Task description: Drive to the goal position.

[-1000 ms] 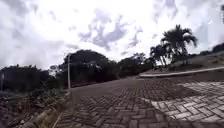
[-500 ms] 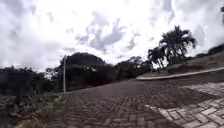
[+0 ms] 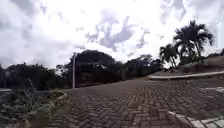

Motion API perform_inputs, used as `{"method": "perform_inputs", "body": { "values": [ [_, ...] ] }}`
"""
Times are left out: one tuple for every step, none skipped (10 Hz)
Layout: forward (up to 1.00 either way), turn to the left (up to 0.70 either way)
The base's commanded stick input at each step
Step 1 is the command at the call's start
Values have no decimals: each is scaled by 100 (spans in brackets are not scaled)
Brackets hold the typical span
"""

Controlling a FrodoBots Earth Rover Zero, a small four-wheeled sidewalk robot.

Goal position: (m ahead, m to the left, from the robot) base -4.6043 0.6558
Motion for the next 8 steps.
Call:
{"method": "perform_inputs", "body": {
  "values": [
    [85,0],
    [85,0],
    [85,0],
    [85,0],
    [85,0],
    [85,0],
    [85,-3],
    [85,-15]
  ]
}}
